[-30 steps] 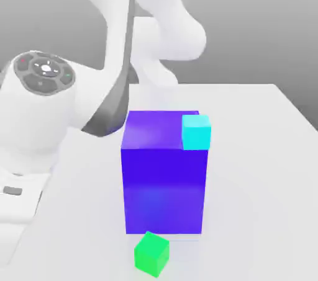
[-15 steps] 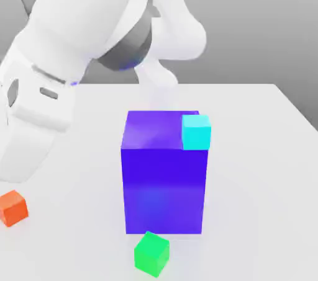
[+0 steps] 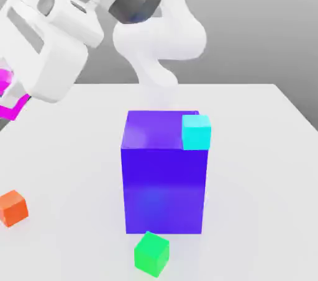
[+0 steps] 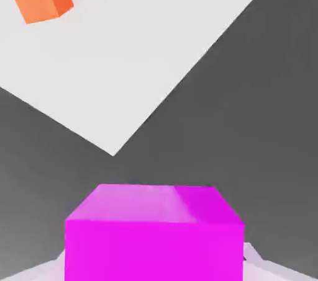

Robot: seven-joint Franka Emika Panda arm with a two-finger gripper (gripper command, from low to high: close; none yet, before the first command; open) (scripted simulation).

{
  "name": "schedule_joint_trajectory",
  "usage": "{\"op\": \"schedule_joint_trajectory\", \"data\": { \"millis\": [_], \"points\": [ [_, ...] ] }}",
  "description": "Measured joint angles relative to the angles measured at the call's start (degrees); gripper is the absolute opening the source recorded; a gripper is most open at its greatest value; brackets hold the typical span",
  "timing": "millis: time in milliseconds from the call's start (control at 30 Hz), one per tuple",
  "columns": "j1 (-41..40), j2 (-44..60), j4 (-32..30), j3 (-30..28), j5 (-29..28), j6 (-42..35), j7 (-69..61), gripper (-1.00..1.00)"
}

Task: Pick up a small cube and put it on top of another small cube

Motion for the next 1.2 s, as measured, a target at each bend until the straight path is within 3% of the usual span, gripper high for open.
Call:
{"op": "schedule_joint_trajectory", "data": {
  "millis": [300, 600, 900, 1067, 1100, 1200],
  "points": [
    [4.53, -0.04, -3.88, -4.46, 10.06, 5.18, -15.27, -1.00],
    [11.05, 6.06, -7.81, -7.45, 24.58, 10.01, -34.04, -1.00],
    [18.66, 17.20, -11.14, -4.78, 42.49, 12.83, -55.37, -1.00],
    [17.66, 26.40, -11.03, -2.55, 48.30, 20.25, -60.50, -1.00],
    [17.24, 28.29, -10.92, -1.92, 49.15, 21.95, -61.15, 1.00],
    [17.21, 28.29, -10.92, -1.92, 49.15, 21.95, -61.15, 1.00]
  ]
}}
